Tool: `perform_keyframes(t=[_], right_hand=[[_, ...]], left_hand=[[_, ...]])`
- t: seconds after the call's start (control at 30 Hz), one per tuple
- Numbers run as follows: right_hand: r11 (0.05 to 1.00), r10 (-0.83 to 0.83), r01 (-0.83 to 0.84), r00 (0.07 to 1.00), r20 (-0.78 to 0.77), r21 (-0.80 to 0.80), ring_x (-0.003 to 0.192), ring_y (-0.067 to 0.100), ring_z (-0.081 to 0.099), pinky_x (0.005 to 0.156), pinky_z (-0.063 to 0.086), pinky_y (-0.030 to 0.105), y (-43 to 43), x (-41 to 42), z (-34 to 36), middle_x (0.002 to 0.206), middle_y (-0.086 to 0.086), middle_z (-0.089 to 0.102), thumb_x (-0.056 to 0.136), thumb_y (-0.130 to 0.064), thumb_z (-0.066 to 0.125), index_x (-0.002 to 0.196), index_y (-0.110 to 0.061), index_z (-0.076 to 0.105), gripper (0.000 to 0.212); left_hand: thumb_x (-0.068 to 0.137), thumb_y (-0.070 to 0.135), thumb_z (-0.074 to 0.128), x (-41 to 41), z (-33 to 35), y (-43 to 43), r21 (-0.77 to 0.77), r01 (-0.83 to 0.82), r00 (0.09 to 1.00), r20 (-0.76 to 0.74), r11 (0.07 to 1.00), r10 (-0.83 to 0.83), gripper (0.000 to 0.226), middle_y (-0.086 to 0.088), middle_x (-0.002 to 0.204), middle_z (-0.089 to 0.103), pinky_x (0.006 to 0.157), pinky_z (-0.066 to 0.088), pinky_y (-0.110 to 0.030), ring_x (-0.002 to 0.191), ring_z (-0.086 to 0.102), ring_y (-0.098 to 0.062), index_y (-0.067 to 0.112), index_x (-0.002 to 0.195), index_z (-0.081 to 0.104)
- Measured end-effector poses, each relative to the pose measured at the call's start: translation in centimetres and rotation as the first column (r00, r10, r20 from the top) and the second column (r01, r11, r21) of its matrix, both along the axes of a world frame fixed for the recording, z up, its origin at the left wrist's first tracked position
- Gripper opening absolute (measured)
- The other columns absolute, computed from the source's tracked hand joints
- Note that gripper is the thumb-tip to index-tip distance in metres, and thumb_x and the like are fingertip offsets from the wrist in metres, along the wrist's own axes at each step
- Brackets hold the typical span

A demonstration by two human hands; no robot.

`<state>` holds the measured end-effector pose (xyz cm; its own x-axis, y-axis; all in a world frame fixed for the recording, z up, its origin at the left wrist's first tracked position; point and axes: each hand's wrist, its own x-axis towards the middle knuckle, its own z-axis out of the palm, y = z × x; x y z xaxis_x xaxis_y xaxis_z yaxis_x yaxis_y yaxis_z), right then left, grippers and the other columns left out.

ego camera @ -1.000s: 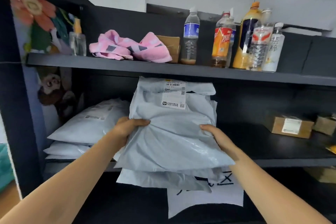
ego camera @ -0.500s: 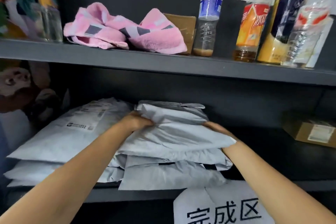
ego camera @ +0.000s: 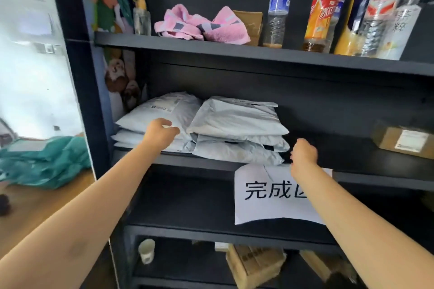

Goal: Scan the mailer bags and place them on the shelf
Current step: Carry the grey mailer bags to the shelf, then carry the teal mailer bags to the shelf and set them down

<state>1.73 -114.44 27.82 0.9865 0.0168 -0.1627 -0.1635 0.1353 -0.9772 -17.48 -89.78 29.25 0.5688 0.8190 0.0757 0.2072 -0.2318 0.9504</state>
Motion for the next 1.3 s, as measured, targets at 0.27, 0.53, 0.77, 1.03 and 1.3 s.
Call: perform_keyframes(t=[0.27,0.53,0.77,1.03,1.3], right_hand=[[0.806,0.497,-0.516,0.856,-0.140,-0.290,0.067,0.025,0.063,0.064,0.044,0.030,2.9,-14.1,-0.4,0.080,0.014,0.065,0.092,-0.009,0.049,0.093,-0.007,0.056,0.007],[0.558,0.783,-0.535,0.593,0.188,-0.634,0.067,0.022,0.050,0.062,0.039,0.028,16.7,-34.0,-0.1,0.078,0.014,0.055,0.082,-0.006,0.063,0.091,0.016,0.060,0.023],[0.402,0.902,-0.662,0.405,0.150,-0.632,0.075,0.019,0.057,0.062,0.045,0.026,30.1,-52.0,-0.4,0.086,0.010,0.062,0.087,-0.012,0.061,0.098,-0.006,0.061,0.012],[0.233,0.972,-0.651,0.176,0.154,-0.723,0.082,0.019,0.060,0.074,0.051,0.031,46.0,-65.7,-0.2,0.088,0.009,0.065,0.088,-0.019,0.063,0.102,-0.011,0.062,0.016],[0.054,0.996,-0.545,-0.025,0.080,-0.837,0.082,0.018,0.060,0.062,0.043,0.022,65.3,-70.6,-1.3,0.084,0.002,0.064,0.087,-0.021,0.066,0.098,-0.014,0.061,0.014]], left_hand=[[0.083,0.007,0.064,-14.2,0.3,-0.5,0.129,-0.008,0.998,-0.057,0.992,0.016,0.007,-0.011,0.078,0.059,0.062,0.043,-0.027,0.064,0.052,-0.021,0.012,0.086,0.061],[0.084,0.008,0.060,-35.1,-1.0,7.5,0.344,-0.052,0.941,-0.298,0.937,0.162,0.013,-0.008,0.082,0.062,0.074,0.050,-0.029,0.083,0.058,-0.023,0.002,0.091,0.069],[0.086,0.014,0.061,-55.6,-1.6,17.1,0.387,-0.071,0.860,-0.443,0.919,0.253,0.029,-0.011,0.110,0.063,0.082,0.045,-0.031,0.101,0.059,-0.027,0.001,0.111,0.063],[0.085,0.016,0.065,-71.6,-3.4,29.9,0.335,-0.234,0.851,-0.383,0.913,0.359,0.025,-0.010,0.097,0.063,0.064,0.041,-0.025,0.079,0.054,-0.020,0.006,0.108,0.062],[0.087,0.019,0.065,-79.7,-3.5,48.2,0.344,-0.277,0.813,-0.414,0.897,0.409,0.029,-0.014,0.106,0.065,0.061,0.045,-0.023,0.083,0.059,-0.021,0.006,0.112,0.061]])
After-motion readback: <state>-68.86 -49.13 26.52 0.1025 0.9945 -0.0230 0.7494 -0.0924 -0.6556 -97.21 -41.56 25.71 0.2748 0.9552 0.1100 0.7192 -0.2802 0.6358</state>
